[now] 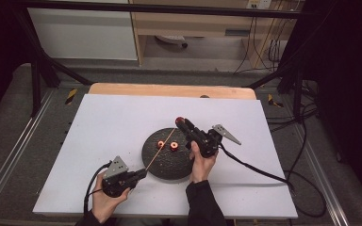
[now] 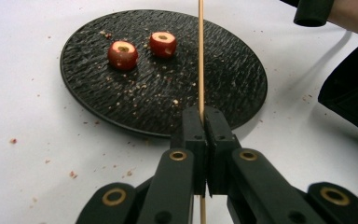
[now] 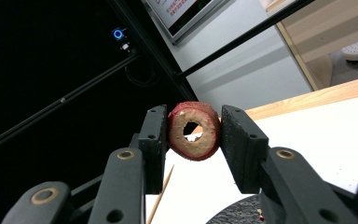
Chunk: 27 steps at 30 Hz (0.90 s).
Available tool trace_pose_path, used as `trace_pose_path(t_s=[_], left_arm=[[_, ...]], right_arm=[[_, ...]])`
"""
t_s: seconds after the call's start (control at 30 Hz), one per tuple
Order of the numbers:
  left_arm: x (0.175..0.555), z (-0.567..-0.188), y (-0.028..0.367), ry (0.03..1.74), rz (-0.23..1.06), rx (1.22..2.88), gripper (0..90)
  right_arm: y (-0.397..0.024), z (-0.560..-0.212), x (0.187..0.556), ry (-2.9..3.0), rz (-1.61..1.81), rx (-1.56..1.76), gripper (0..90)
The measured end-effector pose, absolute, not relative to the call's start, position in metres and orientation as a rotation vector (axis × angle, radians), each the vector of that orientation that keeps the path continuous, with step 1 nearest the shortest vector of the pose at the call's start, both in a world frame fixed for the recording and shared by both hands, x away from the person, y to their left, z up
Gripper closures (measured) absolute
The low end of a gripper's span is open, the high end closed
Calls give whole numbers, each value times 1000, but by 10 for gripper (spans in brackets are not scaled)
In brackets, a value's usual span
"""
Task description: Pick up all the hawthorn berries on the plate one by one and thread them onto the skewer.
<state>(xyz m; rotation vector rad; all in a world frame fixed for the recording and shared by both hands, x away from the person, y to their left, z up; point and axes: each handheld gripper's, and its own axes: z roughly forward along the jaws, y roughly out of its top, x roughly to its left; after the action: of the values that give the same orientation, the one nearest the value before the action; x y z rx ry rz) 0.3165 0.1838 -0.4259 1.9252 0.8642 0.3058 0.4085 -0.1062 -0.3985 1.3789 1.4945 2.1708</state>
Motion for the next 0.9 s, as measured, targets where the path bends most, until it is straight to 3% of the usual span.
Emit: trace_pose_path(t_s=[0.9], left_arm=[[321,-419,166,894,295,1879,885]], right_arm=[[-104,-401,406,1479,2197,1369,626]])
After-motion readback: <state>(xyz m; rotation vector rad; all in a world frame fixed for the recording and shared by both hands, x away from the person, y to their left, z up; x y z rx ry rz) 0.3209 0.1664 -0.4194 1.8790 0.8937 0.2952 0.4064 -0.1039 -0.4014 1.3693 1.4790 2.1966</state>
